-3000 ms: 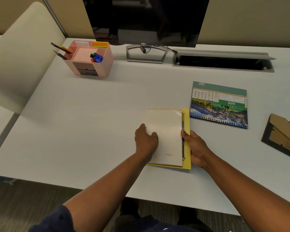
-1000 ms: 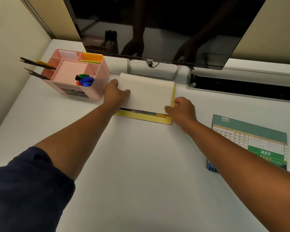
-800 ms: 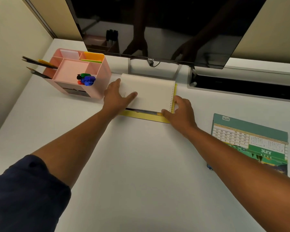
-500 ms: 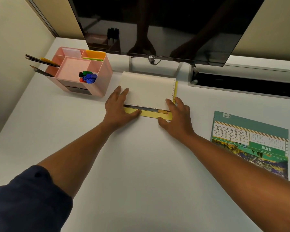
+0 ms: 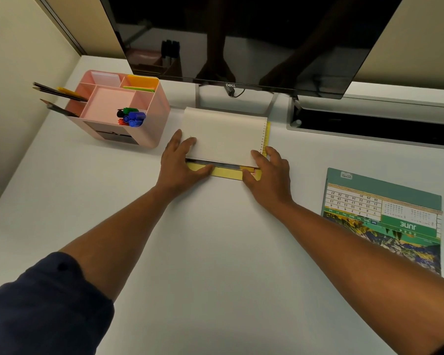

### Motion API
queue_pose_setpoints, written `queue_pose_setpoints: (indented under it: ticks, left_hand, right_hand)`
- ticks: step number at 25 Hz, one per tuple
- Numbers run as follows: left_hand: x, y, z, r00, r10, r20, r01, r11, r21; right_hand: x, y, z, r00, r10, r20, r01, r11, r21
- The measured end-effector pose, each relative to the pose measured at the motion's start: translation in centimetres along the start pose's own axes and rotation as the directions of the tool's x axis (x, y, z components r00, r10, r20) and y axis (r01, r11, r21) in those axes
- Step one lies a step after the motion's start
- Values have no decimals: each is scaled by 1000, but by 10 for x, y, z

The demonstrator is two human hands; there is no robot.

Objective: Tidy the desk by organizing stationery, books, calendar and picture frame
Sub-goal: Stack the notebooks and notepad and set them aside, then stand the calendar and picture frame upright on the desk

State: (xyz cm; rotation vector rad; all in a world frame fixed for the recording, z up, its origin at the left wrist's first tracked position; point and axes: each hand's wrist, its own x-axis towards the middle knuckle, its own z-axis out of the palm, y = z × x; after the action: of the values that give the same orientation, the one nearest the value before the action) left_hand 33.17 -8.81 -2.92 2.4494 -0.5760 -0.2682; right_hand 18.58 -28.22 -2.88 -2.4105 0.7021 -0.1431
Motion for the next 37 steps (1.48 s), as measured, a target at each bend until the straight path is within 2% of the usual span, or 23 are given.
queue_pose_setpoints:
  ticks: [2, 6, 12, 20, 24, 26, 29, 31, 34, 37]
  left_hand:
    - [-3, 2, 0, 1000, 0, 12, 0, 1000, 29]
    - [-14, 0, -3, 994, 92, 62, -100, 985, 142]
    - [-20, -2, -5, 998, 51, -29, -50, 998, 36]
    - [-19, -2, -3, 998, 52, -44, -49, 997, 54]
    - [-35, 6, 3, 983, 143, -118, -119, 976, 185]
    - [-51, 21, 14, 975, 187, -116, -164, 969, 184]
    - [-81, 57, 40, 966, 247, -75, -239, 966, 98]
    - [-101, 89, 57, 960, 280, 0, -280, 960, 27]
    - [-122, 140, 78, 953, 232, 197, -218, 972, -89]
    - [-141, 184, 98, 916, 197, 350, -150, 976, -156]
  right_hand:
    - [-1, 1, -2, 1000, -6, 12, 6, 1000, 4]
    - [-7, 11, -10, 992, -51, 113, 46, 998, 46]
    - [-9, 13, -8, 995, -59, 82, 53, 996, 68]
    - [-6, 16, -3, 996, -63, 68, 58, 995, 75]
    - [-12, 13, -12, 986, -53, 155, 35, 993, 115]
    - [-25, 14, -23, 979, -55, 198, 23, 986, 164]
    - [-57, 25, -42, 987, -34, 158, -5, 971, 241]
    - [-83, 40, -62, 997, 18, 69, -35, 966, 255]
    - [-119, 73, -95, 987, 154, -47, -141, 966, 216]
    - [-152, 114, -126, 931, 335, -144, -310, 935, 176]
